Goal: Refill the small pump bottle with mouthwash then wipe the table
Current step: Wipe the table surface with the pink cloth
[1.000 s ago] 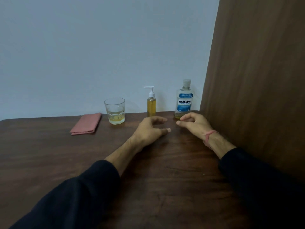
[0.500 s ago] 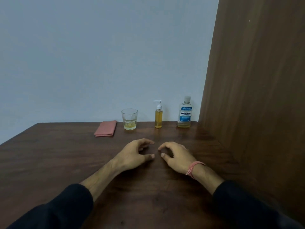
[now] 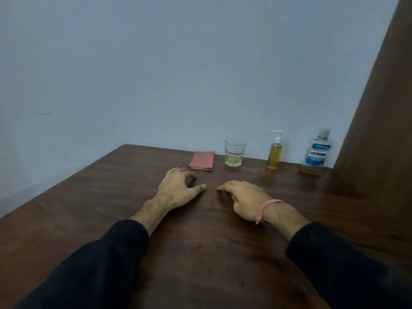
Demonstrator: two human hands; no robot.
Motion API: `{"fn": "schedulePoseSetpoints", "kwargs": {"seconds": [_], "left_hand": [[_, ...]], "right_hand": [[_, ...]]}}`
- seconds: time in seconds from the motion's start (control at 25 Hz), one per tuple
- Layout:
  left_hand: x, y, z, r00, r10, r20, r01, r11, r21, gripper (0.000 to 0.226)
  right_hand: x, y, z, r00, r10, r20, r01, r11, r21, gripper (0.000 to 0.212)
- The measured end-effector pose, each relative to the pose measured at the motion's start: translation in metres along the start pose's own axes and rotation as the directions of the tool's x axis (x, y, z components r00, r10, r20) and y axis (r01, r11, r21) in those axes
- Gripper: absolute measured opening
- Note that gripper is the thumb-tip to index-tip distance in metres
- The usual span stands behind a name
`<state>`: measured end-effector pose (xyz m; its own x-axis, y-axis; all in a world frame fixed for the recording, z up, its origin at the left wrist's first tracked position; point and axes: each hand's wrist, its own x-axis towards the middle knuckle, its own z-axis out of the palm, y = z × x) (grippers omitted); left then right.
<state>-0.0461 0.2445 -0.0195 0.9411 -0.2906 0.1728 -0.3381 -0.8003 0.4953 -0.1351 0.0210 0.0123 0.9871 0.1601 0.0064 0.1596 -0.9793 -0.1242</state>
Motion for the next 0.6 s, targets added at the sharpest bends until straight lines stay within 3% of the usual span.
{"fn": "schedulePoseSetpoints", "kwargs": {"seconds": [0.2,0.4,0.6], "left_hand": [[0.039,-0.009,-0.003,0.998,-0.053,-0.043,0.053,0.999,0.008,0.051],[0.072,-0.019,-0.005,0.995,-0.078,-0.069,0.074,0.995,-0.06,0.054],[0.087,-0.023,-0.005,0.992,-0.101,-0.082,0.091,0.989,-0.116,0.042]], "right_hand": [[0.056,-0.009,-0.001,0.997,0.017,-0.081,-0.033,0.981,-0.193,0.067],[0.11,-0.01,0.002,0.98,0.014,-0.198,-0.082,0.937,-0.338,0.063],[0.153,-0.001,0.002,0.964,0.009,-0.266,-0.091,0.95,-0.299,0.021]]}}
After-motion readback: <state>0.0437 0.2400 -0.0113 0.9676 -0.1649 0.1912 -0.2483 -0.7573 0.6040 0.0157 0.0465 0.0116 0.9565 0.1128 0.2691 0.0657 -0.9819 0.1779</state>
